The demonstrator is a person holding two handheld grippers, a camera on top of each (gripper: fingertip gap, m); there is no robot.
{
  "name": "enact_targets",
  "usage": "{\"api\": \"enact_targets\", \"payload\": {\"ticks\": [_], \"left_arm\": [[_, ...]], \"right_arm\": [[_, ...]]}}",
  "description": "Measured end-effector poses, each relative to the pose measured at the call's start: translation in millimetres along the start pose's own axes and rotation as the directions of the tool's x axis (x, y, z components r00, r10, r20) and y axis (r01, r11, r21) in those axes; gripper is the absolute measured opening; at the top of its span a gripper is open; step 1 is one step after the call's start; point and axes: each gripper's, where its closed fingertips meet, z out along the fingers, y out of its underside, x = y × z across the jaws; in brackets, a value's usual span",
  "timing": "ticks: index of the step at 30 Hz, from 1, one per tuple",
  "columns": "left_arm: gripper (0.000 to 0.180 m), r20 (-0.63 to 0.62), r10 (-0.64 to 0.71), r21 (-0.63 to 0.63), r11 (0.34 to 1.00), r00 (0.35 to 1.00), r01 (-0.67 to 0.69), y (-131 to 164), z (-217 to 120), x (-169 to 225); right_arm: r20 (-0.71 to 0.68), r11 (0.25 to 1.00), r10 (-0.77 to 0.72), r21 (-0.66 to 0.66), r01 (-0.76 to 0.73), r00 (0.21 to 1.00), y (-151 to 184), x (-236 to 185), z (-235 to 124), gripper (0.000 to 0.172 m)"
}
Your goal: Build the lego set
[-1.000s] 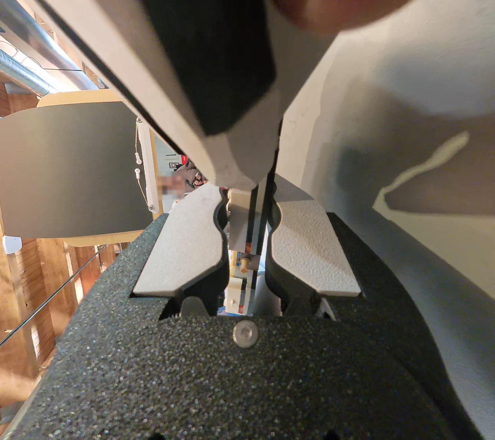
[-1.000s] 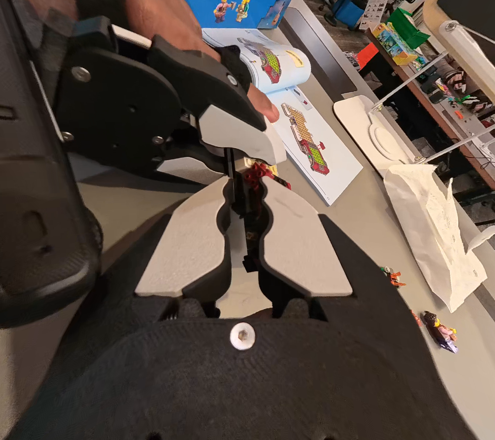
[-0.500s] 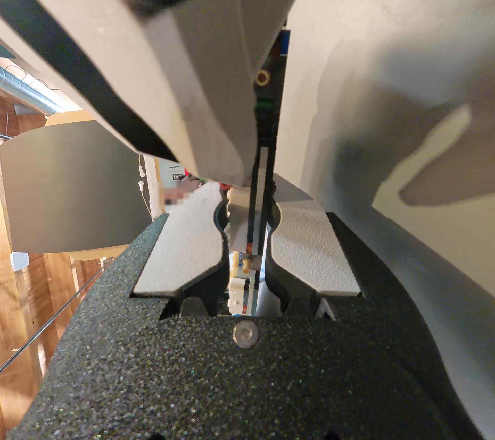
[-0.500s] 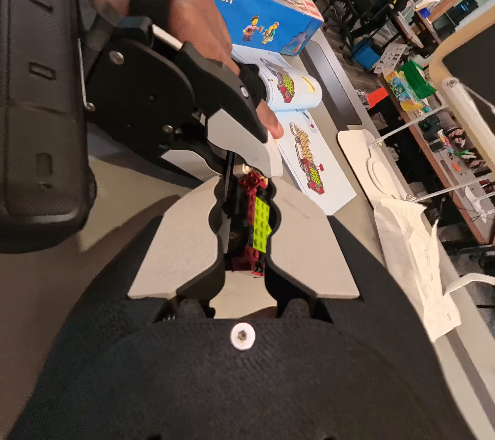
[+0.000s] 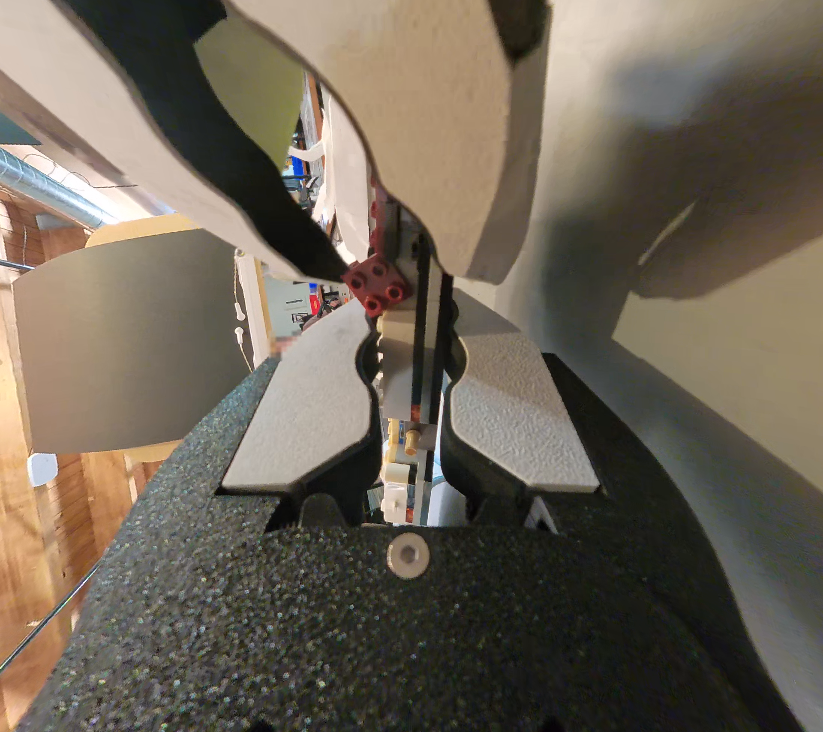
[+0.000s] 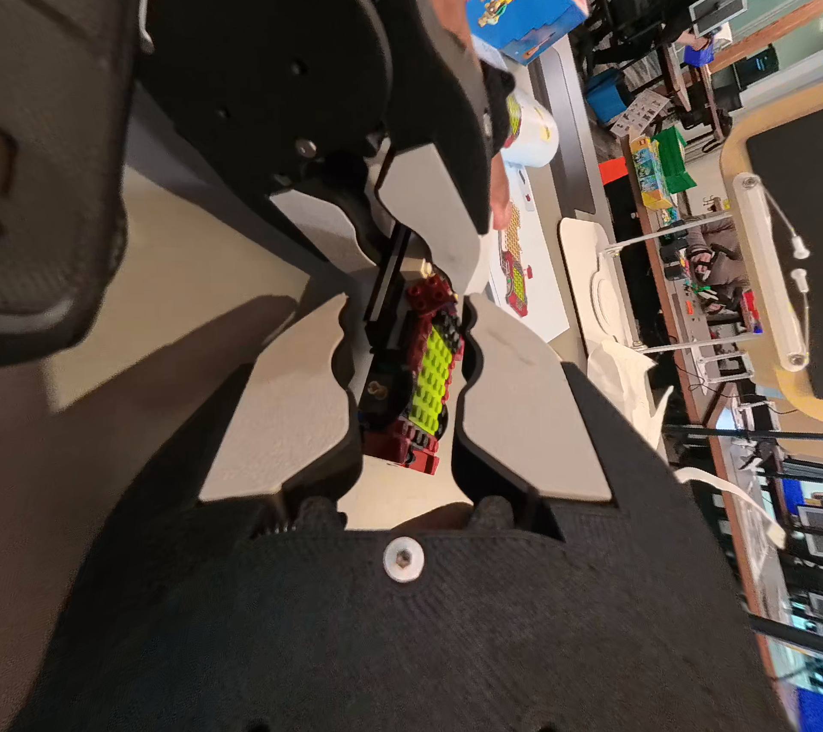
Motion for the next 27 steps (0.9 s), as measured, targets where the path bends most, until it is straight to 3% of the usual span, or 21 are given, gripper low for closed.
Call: {"api": "enact_targets", "payload": {"ticks": [27], "left_arm": [[0.026, -0.029, 0.009, 0.017, 1.000, 1.000, -0.009, -2.6, 0.2, 4.8]], "right_arm": [[-0.039, 0.989, -0.125, -0.079, 0.122, 0.991, 9.6, -2.1, 0.6, 0.040]]}}
